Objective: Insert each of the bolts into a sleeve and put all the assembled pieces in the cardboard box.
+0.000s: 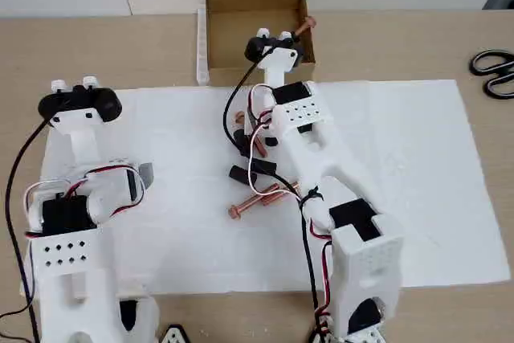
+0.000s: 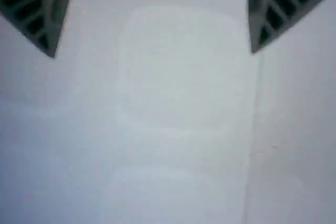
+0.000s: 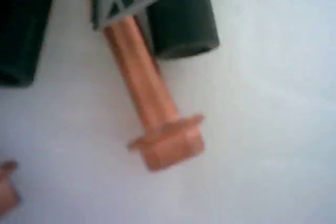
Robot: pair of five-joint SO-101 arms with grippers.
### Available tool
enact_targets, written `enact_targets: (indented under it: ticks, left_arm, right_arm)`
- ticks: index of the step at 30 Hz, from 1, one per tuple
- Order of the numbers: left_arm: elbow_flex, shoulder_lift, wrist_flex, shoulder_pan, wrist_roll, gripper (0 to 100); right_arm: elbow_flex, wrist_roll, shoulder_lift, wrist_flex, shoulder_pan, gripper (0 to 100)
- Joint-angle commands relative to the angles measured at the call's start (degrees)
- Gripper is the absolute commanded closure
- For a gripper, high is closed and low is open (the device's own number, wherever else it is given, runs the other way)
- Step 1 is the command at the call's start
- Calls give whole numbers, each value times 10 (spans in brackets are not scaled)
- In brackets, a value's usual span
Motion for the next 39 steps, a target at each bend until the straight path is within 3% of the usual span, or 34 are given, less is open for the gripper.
enact_targets:
  ticks: [1, 23, 30, 39]
  left_arm:
    - [-3, -11, 2, 2, -2, 773]
    - [13, -11, -3, 2, -3, 773]
    - [14, -11, -3, 2, -3, 773]
    - [14, -11, -3, 2, -3, 773]
  right_arm:
    - [-4, -6, 3, -21, 0, 790]
    - [-2, -6, 48, -46, 20, 793]
    - [-2, -6, 48, -50, 20, 949]
    - [-2, -6, 44, -46, 20, 962]
